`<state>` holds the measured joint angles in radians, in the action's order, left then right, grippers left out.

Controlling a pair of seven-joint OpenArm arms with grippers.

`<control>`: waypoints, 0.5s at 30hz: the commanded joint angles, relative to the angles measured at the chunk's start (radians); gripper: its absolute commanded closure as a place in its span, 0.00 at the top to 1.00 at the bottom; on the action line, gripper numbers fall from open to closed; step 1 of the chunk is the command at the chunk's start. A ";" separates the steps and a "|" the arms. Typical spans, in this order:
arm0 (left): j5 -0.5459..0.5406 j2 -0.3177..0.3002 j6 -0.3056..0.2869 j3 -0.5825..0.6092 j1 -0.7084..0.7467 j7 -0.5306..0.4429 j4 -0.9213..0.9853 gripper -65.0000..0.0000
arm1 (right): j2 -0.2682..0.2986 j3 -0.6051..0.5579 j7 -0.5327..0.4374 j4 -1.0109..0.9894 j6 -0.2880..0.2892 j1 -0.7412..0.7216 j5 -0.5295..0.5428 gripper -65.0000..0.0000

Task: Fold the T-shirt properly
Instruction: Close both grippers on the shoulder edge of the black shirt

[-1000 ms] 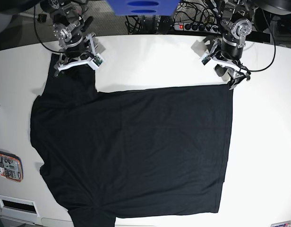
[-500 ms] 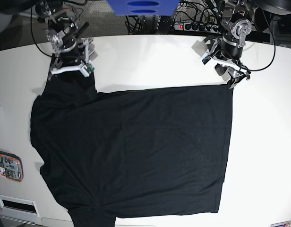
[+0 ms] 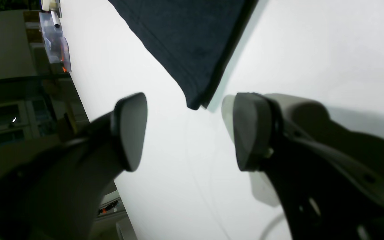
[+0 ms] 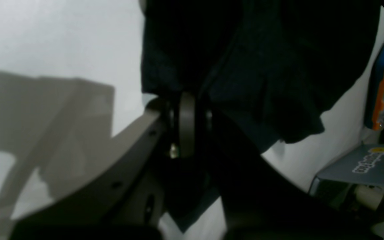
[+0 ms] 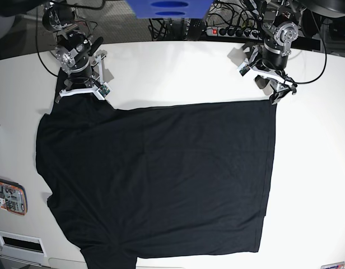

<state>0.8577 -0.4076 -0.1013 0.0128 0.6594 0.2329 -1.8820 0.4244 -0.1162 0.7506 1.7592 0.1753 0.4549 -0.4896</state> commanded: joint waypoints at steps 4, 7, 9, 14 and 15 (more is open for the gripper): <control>0.005 -0.007 0.019 -0.007 0.003 -0.002 -0.015 0.60 | 0.009 0.000 0.083 -0.017 0.056 0.026 0.036 0.00; 0.005 -0.006 0.019 -0.009 0.001 -0.002 -0.015 0.51 | 0.006 0.000 0.083 0.020 0.056 0.026 0.036 0.00; 0.005 -0.004 0.019 -0.006 0.000 -0.002 -0.015 0.39 | 0.006 0.000 0.085 0.049 0.056 0.028 0.036 0.00; -0.004 -0.003 0.019 -0.003 -0.051 -0.002 0.002 0.23 | 0.006 0.000 0.085 0.075 0.056 0.049 0.036 0.00; -0.004 -0.006 0.019 -0.003 -0.062 -0.002 0.012 0.23 | 0.006 0.000 0.085 0.078 0.056 0.048 0.036 0.00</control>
<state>0.8501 -0.4053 -0.1001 0.0128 0.5922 0.2268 -1.8587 0.4240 -0.1150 0.8192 1.8332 0.2024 0.4961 -0.4789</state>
